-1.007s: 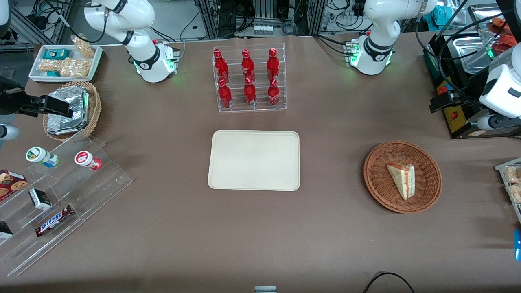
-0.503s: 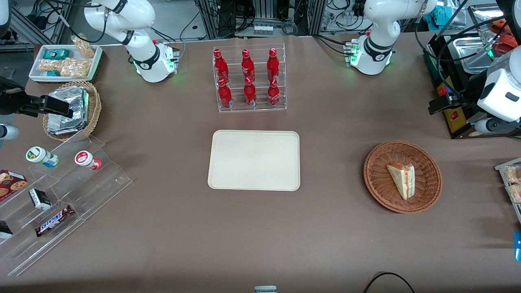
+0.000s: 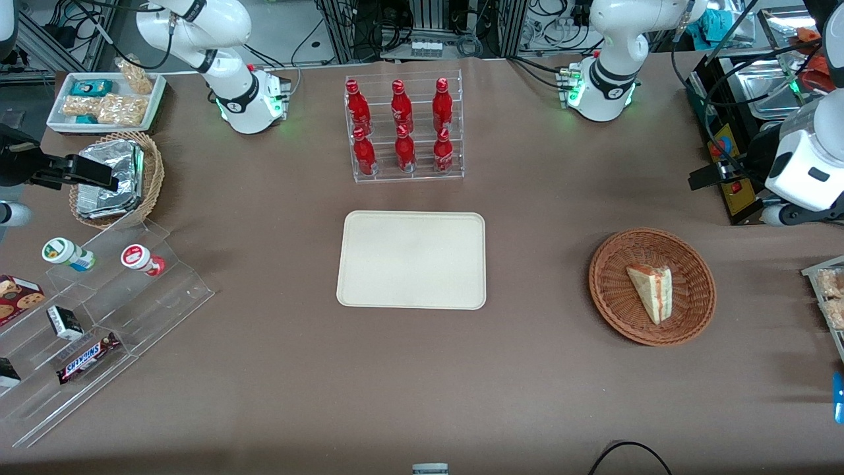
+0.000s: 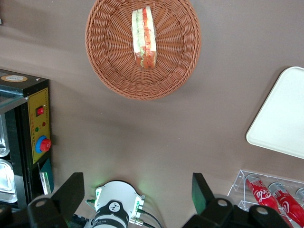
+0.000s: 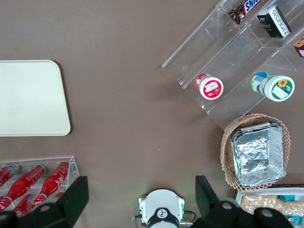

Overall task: Place sandwich from basket to tray
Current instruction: 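Move the open left gripper down over the sandwich in the wicker basket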

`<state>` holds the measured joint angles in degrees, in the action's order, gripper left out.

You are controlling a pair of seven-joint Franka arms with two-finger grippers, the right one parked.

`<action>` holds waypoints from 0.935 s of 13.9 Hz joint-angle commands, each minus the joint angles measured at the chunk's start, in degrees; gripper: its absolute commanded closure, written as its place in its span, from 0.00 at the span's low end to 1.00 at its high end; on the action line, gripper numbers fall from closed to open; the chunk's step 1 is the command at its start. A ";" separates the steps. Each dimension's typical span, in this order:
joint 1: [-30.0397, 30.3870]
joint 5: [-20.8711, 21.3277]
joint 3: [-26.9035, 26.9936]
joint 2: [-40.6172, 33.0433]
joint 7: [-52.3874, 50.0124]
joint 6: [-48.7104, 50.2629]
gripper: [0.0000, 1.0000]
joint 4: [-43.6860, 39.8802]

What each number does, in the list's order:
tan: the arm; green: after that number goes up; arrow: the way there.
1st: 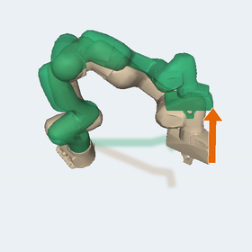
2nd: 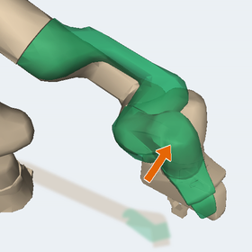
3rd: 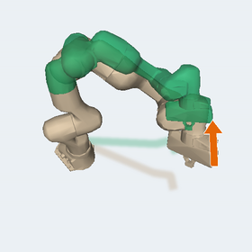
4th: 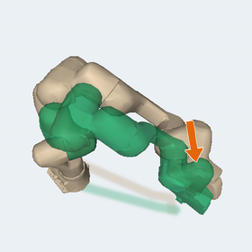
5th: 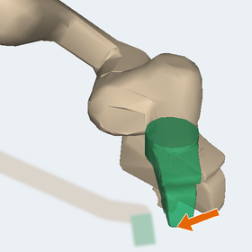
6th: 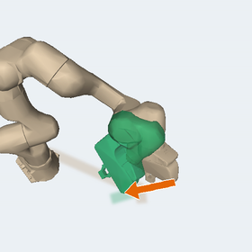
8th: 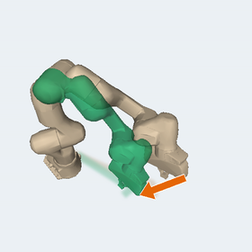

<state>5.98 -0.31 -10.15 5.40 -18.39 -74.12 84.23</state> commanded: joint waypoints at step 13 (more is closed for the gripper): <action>3.25 0.23 0.66 -1.36 -0.68 -44.64 0.00 36.24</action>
<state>8.70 -0.19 -9.07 5.27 -19.38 -108.88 112.64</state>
